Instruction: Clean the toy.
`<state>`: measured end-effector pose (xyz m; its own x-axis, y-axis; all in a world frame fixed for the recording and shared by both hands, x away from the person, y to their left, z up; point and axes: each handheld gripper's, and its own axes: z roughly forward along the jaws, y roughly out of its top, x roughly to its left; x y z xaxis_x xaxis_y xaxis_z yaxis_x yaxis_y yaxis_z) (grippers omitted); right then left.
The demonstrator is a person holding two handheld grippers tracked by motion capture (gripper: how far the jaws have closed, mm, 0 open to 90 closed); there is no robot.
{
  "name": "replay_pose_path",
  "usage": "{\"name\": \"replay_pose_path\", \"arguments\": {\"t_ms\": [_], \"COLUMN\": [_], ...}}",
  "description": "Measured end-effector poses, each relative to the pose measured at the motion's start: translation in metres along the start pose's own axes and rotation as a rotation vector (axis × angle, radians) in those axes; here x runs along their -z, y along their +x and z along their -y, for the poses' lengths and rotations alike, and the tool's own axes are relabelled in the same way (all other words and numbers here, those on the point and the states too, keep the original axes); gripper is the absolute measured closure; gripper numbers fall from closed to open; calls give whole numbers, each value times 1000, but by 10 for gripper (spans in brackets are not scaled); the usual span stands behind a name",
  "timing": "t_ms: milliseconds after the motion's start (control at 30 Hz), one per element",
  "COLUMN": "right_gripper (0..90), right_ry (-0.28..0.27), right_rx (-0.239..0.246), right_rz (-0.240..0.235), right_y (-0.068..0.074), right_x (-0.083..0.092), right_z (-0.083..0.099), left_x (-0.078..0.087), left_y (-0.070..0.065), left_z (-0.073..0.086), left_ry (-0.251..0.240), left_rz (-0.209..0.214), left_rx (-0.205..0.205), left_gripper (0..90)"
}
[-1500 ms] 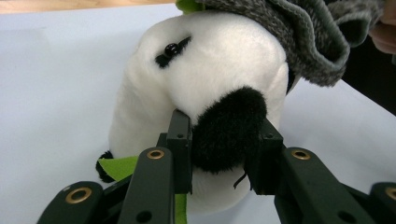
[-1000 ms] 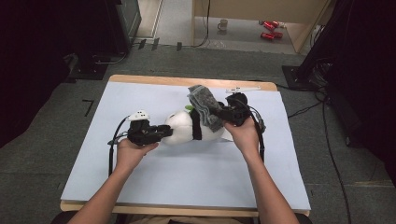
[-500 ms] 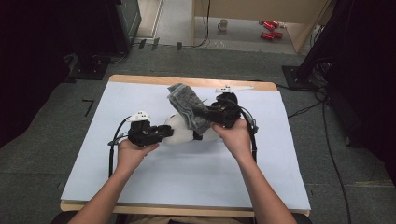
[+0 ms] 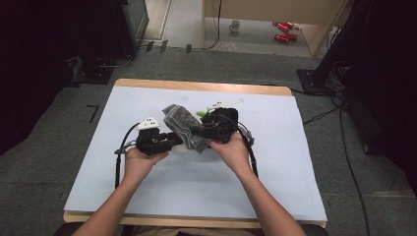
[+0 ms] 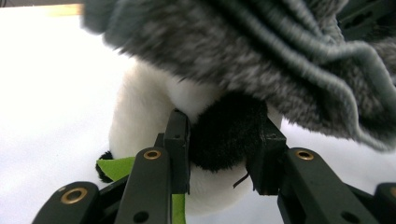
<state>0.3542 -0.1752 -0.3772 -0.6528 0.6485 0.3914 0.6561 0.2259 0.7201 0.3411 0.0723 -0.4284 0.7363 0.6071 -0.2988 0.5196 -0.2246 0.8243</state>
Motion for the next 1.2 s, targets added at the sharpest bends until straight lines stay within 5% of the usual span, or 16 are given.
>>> {"name": "replay_pose_path", "arguments": {"t_ms": [233, 367, 800, 1200], "right_gripper": [788, 788, 788, 788], "right_ry": [12, 0, -90, -138], "right_rx": [5, -38, -86, -106], "right_rz": [137, 123, 247, 326], "right_y": [-19, -32, -63, -73], "right_x": [12, 20, 62, 85], "right_z": [1, 2, -1, -2], "left_x": [1, 0, 1, 2], "left_y": [8, 8, 13, 16], "left_z": [2, 1, 2, 2], "left_ry": [2, -10, -7, -3], "left_rz": [-3, 2, 17, 28], "left_rx": [26, 19, 32, 61], "left_gripper": [652, 652, 650, 660]}}
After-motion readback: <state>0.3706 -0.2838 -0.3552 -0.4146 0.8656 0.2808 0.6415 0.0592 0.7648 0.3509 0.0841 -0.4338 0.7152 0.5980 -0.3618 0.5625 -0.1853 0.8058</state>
